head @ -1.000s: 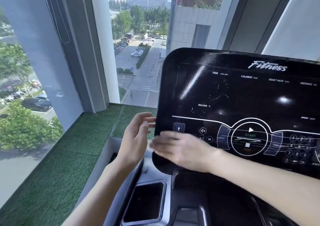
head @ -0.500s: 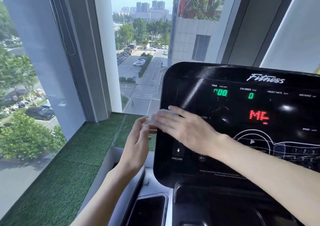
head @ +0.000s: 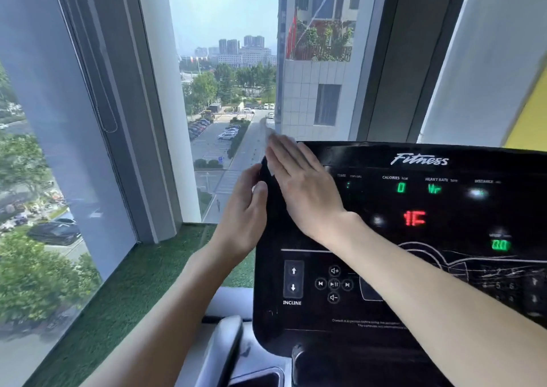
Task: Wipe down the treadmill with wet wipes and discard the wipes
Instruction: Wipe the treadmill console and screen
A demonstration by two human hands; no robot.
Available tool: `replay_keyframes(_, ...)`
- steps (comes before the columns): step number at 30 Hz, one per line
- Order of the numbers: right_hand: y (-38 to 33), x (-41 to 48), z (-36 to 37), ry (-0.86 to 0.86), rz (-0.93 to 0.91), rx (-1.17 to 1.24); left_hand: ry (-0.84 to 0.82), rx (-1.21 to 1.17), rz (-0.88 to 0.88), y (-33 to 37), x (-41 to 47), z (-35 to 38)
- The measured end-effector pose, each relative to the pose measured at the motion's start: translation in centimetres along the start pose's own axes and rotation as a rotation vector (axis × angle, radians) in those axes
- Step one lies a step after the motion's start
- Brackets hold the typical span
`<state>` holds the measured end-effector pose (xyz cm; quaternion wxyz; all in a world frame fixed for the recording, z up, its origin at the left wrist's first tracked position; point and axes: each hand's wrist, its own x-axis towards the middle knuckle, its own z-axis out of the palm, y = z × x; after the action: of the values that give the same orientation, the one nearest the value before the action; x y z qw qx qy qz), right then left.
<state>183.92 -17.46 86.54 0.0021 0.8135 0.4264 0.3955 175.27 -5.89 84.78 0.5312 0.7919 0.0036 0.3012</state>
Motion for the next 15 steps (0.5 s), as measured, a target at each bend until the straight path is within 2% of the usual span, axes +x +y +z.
replay_keyframes(3, -0.2, -0.5, -0.1, -0.035, -0.059, -0.068, 0.011, 0.049, 0.017, 0.7, 1.3, 0.3)
replay_keyframes(5, 0.9, -0.6, -0.3, -0.038, -0.061, -0.092, 0.002, 0.163, 0.066, 1.2, 2.0, 0.5)
replay_keyframes(9, 2.5, -1.4, -0.5, -0.014, 0.048, -0.056, -0.047, 0.446, 0.253, 2.7, 3.5, 1.6)
replay_keyframes(15, 5.9, -3.3, -1.5, -0.022, 0.146, 0.005, -0.108, 0.679, 0.331, 5.2, 4.5, 5.0)
